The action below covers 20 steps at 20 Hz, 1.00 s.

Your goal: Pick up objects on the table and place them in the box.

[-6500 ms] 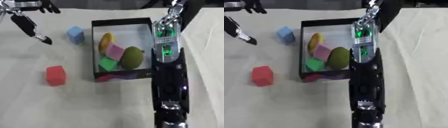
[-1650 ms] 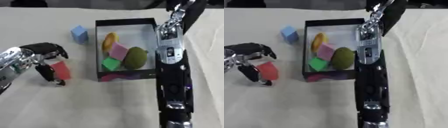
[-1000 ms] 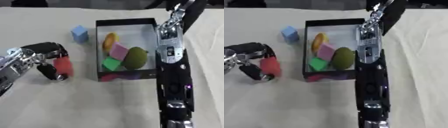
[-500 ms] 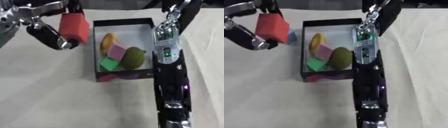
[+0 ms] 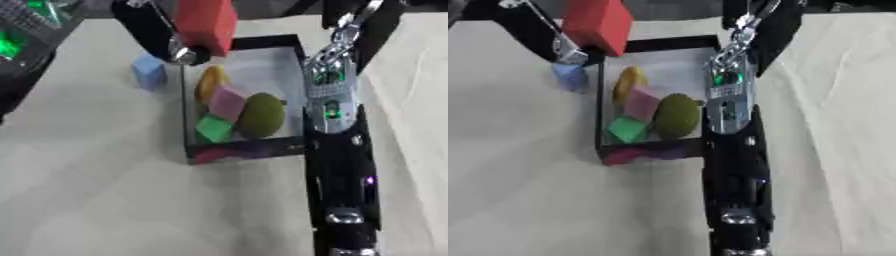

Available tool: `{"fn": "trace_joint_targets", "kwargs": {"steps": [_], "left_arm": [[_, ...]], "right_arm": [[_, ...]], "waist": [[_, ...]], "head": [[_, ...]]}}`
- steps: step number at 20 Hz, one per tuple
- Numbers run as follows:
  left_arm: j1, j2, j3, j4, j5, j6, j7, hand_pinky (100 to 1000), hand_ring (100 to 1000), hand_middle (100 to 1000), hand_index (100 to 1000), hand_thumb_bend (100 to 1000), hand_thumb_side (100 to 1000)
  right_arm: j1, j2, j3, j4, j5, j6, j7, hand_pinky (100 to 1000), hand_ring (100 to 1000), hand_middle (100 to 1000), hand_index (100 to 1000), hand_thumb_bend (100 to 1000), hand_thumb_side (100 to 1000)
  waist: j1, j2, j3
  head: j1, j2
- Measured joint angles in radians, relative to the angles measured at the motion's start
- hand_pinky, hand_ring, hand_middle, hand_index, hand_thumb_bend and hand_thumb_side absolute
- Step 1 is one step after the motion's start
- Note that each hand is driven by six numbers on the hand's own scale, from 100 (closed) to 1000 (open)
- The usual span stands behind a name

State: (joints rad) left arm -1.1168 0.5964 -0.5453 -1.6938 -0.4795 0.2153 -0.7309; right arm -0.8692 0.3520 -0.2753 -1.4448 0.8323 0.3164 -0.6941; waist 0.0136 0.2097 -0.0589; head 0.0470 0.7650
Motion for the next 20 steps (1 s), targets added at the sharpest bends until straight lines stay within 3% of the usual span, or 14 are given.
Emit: {"fn": "trace_joint_targets", "kwargs": {"steps": [12, 15, 18, 20], "left_arm": [[0.026, -0.163, -0.017, 0.374, -0.248, -0.229, 0.075, 759, 739, 689, 703, 284, 193], [0.04, -0.176, -0.006, 0.429, -0.295, -0.271, 0.102, 768, 750, 707, 718, 389, 296], [0.045, -0.189, 0.009, 0.475, -0.323, -0.304, 0.12, 807, 808, 780, 832, 622, 454], [0.053, -0.193, 0.016, 0.499, -0.33, -0.322, 0.115, 846, 857, 825, 896, 738, 496]], "right_arm": [[0.009, 0.017, 0.017, -0.014, 0.0, -0.01, 0.01, 828, 730, 741, 818, 100, 727], [0.013, 0.017, 0.017, -0.015, -0.002, -0.011, 0.01, 828, 730, 741, 818, 100, 725], [0.013, 0.017, 0.017, -0.015, -0.005, -0.012, 0.008, 828, 730, 741, 818, 100, 725], [0.012, 0.017, 0.017, -0.015, -0.006, -0.012, 0.008, 828, 730, 741, 818, 100, 725]], "waist": [[0.017, 0.001, -0.038], [0.017, 0.002, -0.04], [0.017, 0.003, -0.043], [0.017, 0.003, -0.042]], "head": [[0.039, 0.0], [0.041, 0.0], [0.041, 0.0], [0.041, 0.0]]}}
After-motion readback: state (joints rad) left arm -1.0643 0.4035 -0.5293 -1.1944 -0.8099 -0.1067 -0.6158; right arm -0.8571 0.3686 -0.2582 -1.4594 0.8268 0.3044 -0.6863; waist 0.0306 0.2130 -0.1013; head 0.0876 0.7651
